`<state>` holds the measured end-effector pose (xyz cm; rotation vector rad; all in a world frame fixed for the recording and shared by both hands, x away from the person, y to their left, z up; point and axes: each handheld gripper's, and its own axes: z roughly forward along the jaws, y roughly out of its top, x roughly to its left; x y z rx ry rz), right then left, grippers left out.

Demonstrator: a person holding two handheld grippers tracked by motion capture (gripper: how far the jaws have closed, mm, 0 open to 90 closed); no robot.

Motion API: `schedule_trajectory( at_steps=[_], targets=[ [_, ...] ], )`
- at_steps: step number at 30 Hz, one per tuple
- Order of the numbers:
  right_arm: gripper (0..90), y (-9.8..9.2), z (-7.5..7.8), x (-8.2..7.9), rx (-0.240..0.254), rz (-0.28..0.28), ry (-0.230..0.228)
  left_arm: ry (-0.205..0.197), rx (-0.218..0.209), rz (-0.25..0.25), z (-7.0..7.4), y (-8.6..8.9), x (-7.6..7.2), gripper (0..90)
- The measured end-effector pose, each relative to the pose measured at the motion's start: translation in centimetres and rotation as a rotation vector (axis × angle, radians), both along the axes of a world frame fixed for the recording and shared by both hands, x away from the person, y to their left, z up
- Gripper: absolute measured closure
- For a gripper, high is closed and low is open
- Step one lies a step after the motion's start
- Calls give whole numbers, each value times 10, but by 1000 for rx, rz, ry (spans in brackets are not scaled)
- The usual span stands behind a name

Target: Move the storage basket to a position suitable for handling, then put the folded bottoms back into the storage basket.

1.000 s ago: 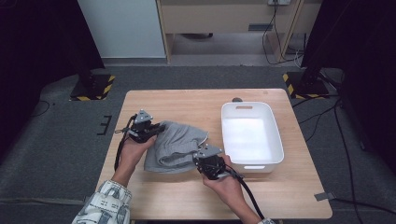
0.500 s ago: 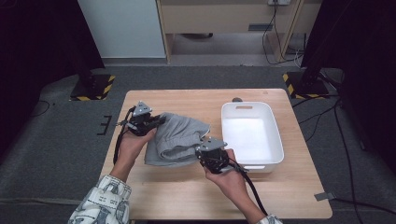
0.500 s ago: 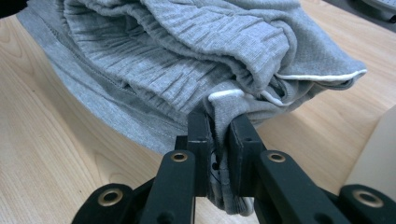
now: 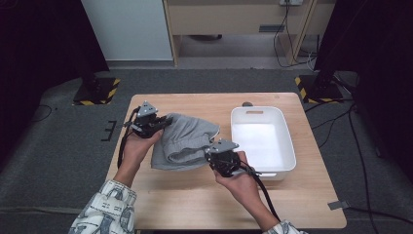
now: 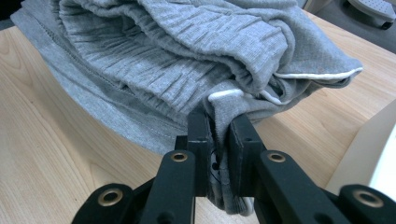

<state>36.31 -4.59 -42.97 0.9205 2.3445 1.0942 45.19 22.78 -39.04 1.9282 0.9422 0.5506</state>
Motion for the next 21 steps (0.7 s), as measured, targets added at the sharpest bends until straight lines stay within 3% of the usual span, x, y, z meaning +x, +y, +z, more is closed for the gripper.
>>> schedule_trajectory(
  at_steps=[15, 21],
  targets=[
    [810, -9, 23, 8, 52, -6, 7, -22, -13, 3, 22, -3, 4, 814],
    [811, -10, 31, 9, 49, -8, -4, -38, -23, 5, 32, -4, 4, 814]
  ],
)
